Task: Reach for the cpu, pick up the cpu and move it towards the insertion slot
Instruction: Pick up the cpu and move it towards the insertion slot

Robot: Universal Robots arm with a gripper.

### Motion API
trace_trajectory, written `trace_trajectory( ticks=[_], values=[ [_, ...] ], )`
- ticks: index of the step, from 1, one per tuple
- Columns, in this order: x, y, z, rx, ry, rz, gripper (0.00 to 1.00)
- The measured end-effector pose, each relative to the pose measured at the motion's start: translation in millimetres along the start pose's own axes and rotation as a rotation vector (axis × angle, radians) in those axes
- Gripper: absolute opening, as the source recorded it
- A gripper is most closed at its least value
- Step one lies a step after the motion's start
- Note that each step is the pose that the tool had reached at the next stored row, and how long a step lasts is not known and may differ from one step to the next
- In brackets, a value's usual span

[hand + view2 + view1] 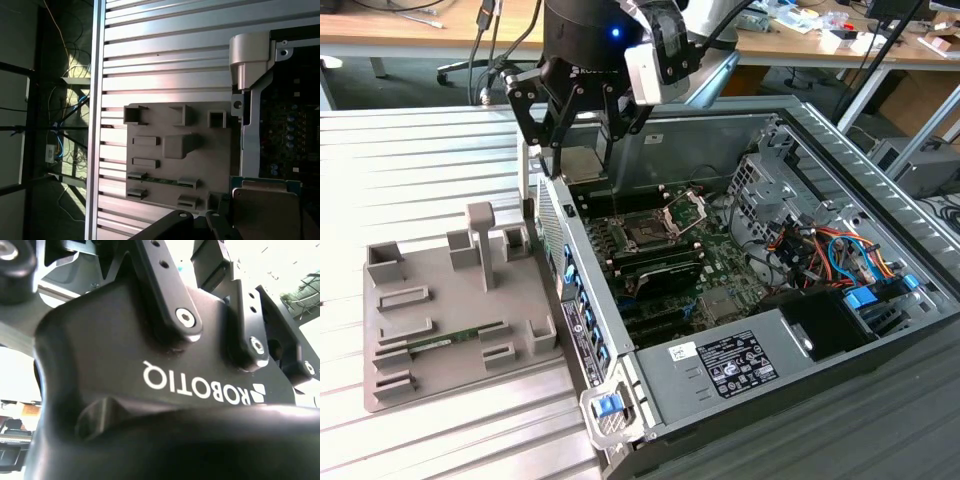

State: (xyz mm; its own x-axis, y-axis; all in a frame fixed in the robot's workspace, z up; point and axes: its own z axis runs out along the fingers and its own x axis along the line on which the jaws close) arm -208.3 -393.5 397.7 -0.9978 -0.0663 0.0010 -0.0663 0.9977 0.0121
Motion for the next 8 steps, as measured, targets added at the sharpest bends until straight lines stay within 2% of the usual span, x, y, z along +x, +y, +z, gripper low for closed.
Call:
trace_trajectory(
  ticks=[8],
  values=[
    [-5.7, -0.4, 0.0, 0.0, 0.0, 0.0, 0.55]
  ],
)
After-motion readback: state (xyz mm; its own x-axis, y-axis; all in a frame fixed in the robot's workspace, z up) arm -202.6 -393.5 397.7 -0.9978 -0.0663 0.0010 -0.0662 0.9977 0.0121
